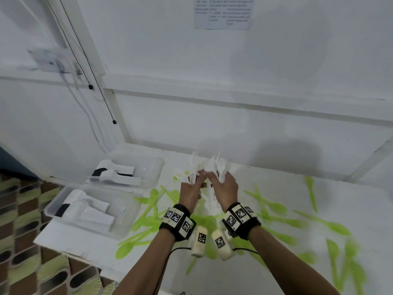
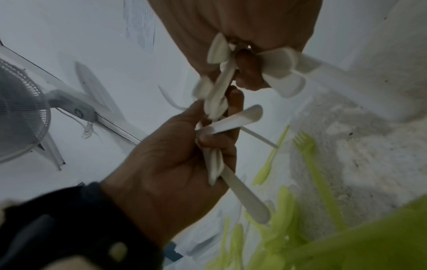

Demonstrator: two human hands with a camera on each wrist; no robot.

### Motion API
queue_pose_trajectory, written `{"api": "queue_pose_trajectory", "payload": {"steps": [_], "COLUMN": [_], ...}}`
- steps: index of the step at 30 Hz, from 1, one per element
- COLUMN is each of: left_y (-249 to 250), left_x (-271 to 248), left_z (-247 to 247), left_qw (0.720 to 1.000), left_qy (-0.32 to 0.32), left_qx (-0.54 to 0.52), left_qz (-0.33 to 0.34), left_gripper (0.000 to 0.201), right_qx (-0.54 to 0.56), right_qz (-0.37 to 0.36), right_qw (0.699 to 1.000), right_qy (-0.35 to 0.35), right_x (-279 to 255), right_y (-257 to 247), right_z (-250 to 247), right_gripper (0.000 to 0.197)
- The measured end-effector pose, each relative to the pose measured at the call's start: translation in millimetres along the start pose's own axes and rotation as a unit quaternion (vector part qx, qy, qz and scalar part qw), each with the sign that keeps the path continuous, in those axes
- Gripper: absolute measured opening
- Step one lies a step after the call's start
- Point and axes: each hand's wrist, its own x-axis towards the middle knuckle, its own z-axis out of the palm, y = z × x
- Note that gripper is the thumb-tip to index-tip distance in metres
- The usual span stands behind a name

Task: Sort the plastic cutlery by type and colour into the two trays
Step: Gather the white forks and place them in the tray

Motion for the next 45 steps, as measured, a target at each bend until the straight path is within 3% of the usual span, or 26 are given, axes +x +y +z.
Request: {"api": "queue_pose_trajectory", "payload": {"steps": [2,6,8,13,16,21,24,28,30,34,40,45], "left_y": [-0.2,2.6,-0.2,-6.4,-11.1,-8.7,-8.6,-16.3,-16.2,-13.8,-19.7,-26.2], "left_x": [-3.3,-5.5,-3.6,-5.6,-6.3,-9.4,-13.6,-11.9,-8.9,1.0,1.5,-3.3], "left_z": [2.7,3.7,1.7,-4.9,-8.6,-8.8,-8.3,-9.6,-9.2,-12.5,-18.2,-16.3], "left_qw": [1.0,0.999,0.999,0.999,0.997,0.998,0.999,0.995,0.995,0.996,0.996,0.997], "left_qy": [0.013,0.043,0.044,0.043,0.04,0.031,0.029,0.063,0.05,0.041,0.058,0.047], "left_qx": [-0.008,-0.017,0.002,0.022,0.057,0.04,0.025,0.055,0.066,0.061,0.049,0.023], "left_qz": [0.005,-0.013,-0.015,0.014,0.034,0.041,0.037,0.046,0.056,0.046,0.054,0.051], "left_gripper": [0.032,0.021,0.029,0.026,0.035,0.025,0.025,0.029,0.029,0.024,0.024,0.017], "right_qx": [-0.004,-0.011,0.003,0.026,0.038,0.03,-0.027,-0.042,-0.046,-0.067,-0.028,-0.022], "right_qz": [-0.008,0.002,0.024,0.036,0.026,0.014,0.003,-0.024,-0.019,0.002,0.051,0.029], "right_qw": [1.0,0.994,0.992,0.99,0.991,0.995,0.997,0.994,0.99,0.978,0.973,0.976], "right_qy": [-0.022,-0.107,-0.128,-0.134,-0.125,-0.089,-0.072,-0.103,-0.133,-0.2,-0.222,-0.213], "right_x": [3.5,2.2,1.2,2.6,2.3,2.9,4.5,2.3,1.5,1.6,-0.6,-3.2], "right_y": [4.0,3.3,1.5,10.7,13.9,19.7,20.0,15.6,16.3,14.2,10.8,21.7], "right_z": [-3.2,-7.3,-9.9,-11.6,-11.2,-2.1,0.7,-0.8,-2.9,-6.8,-11.3,-9.8], "right_gripper": [0.03,0.023,0.023,0.024,0.025,0.043,0.049,0.056,0.057,0.043,0.024,0.031]}}
